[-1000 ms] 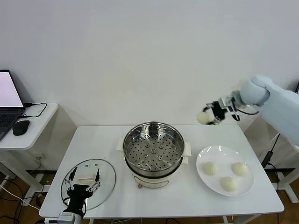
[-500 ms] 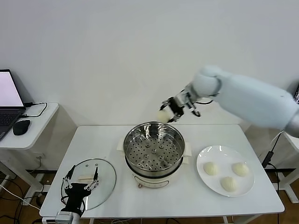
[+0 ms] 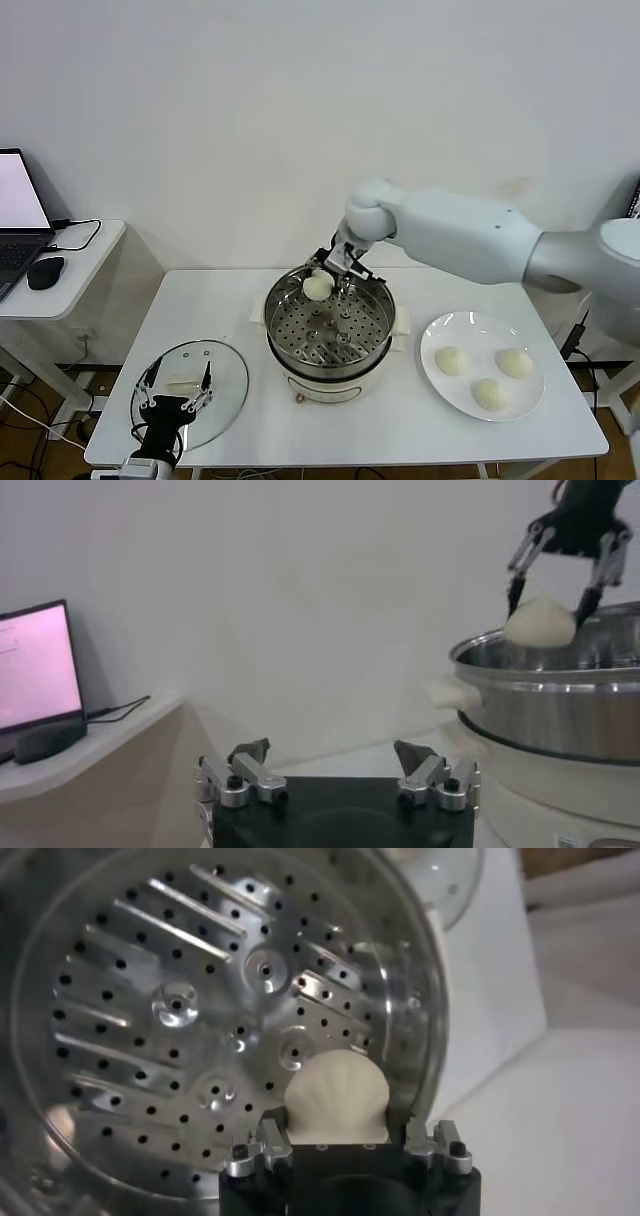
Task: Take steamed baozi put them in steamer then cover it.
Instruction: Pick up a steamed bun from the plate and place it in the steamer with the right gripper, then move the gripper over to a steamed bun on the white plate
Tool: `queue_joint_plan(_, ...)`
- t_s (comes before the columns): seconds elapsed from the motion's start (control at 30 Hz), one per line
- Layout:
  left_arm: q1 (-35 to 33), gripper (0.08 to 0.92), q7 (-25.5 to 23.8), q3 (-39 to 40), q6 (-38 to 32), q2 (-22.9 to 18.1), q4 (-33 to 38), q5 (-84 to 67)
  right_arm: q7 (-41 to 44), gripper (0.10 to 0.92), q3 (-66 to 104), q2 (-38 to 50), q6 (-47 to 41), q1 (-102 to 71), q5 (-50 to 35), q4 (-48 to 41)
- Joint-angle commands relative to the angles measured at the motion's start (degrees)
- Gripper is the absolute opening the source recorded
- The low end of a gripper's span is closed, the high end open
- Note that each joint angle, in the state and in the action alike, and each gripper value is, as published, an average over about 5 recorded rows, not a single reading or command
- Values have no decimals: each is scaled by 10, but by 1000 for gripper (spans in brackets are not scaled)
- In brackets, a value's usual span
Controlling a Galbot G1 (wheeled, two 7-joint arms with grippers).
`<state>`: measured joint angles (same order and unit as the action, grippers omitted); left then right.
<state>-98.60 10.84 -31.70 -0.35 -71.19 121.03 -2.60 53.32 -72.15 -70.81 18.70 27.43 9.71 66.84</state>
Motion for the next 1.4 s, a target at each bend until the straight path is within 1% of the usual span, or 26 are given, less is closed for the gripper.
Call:
queue_joint_plan(0.03,0,823,0,0,-1,0,-2,0,-3,607,-10,-33,46,-14,70,-39)
queue_joint_plan(0.23,-1,823,1,1,-4,-1,-2,0,-3,604,-8,-33,51,-17,76,-43)
queue_joint_plan(0.43,-3,823,2,0,-5,-1,2,0,-5,618,-3,-33,56,-25,83,-57)
queue_joint_plan(0.53,-4,823,2,1,-5,-1,6,0,-9,671,1,-33,58,-31,83,-64)
queue_joint_plan(0.63,-5,823,1,1,-5,-2,9,0,-16,755,5,-33,60,-33,79,-63)
queue_joint_plan(0.7,-6,823,1,1,-4,-3,11,-1,-18,796,8,-30,61,-30,75,-60)
queue_joint_plan(0.77,-7,823,1,2,-4,-4,14,-2,-17,814,11,-24,60,-21,61,-50)
queue_joint_plan(0.87,-9,823,0,3,-2,-4,20,-3,-3,821,11,-4,44,5,17,-22)
queue_joint_plan(1.0,-13,823,0,3,-1,-4,30,-3,44,823,-8,48,-29,71,-79,49)
queue_joint_plan(1.13,-16,823,0,3,-1,-3,38,-3,83,823,-34,133,-141,135,-158,141)
queue_joint_plan(1.3,-18,823,0,2,-2,1,45,-3,92,822,-55,268,-265,185,-187,257)
queue_joint_plan(1.4,-16,823,0,3,-1,6,49,-4,92,823,-66,357,-310,199,-188,303)
